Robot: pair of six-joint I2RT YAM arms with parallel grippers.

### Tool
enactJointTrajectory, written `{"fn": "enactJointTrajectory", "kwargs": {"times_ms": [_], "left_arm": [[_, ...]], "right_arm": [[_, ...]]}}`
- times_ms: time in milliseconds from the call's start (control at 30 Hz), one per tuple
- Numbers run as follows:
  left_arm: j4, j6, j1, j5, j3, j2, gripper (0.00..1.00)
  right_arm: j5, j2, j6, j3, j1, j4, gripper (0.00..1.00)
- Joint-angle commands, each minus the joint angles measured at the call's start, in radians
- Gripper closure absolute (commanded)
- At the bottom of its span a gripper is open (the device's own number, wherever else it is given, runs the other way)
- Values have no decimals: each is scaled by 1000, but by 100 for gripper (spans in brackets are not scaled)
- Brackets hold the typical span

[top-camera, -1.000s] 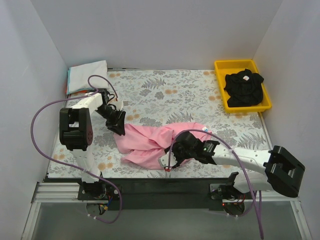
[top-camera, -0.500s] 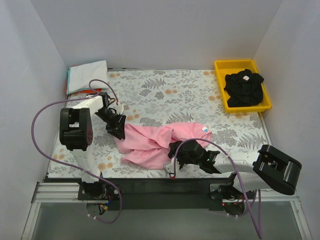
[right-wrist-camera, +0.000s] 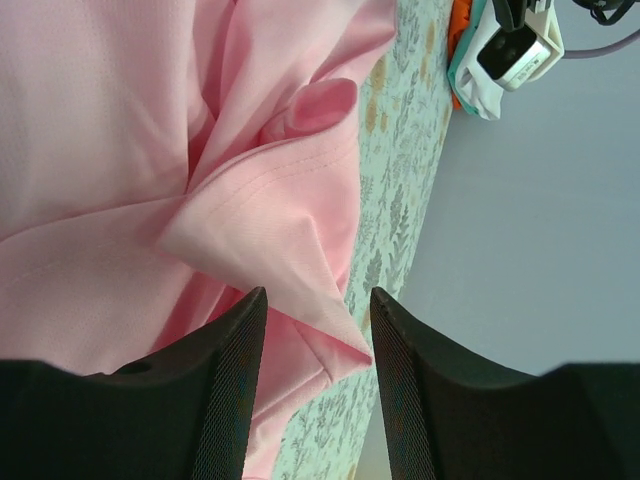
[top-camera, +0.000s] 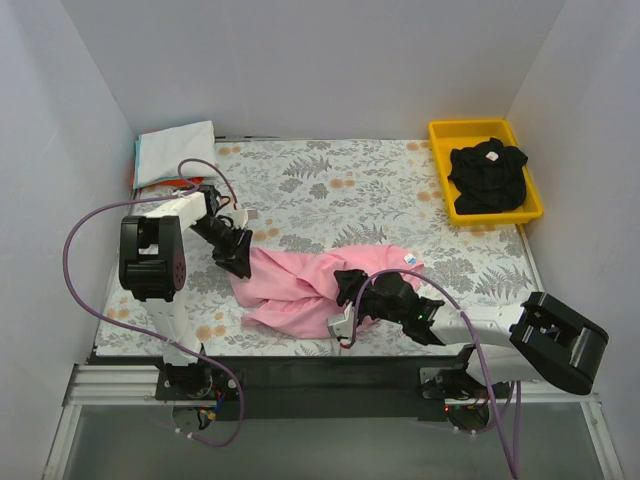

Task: Fold and stack the t-shirts
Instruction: Flatten the tshirt out

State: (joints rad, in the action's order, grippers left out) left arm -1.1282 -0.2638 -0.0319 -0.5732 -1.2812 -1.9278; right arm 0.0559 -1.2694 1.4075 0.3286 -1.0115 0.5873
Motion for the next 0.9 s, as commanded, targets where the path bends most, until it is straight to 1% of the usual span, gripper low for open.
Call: {"fn": "enactJointTrajectory", "kwargs": {"times_ms": [0,133,300,400,533,567,600,867], "left_arm": [[16,21,6,-42,5,43,66],[24,32,10,-48,20,41,66],[30,37,24,-63,26,35,66],[27,44,30,-68,26,42,66],[21,52,30,-79,25,50,66],[21,54,30,-82,25,52,66],[22,55,62,-85,28,52,66],[28,63,72,-96,40,41,66]], "right_arm": [[47,-7,38,-16,25,91,48],[87,19,39,-25,36,97,48],[127,8,64,-37,45,95,48],[163,5,111,-60,48,92,51],[196,-13,174,-88,77,95,52],[196,-19,185,-88,77,97,52],[193,-27,183,-79,80,97,52],[219,-76,196,-42,79,108,51]]}}
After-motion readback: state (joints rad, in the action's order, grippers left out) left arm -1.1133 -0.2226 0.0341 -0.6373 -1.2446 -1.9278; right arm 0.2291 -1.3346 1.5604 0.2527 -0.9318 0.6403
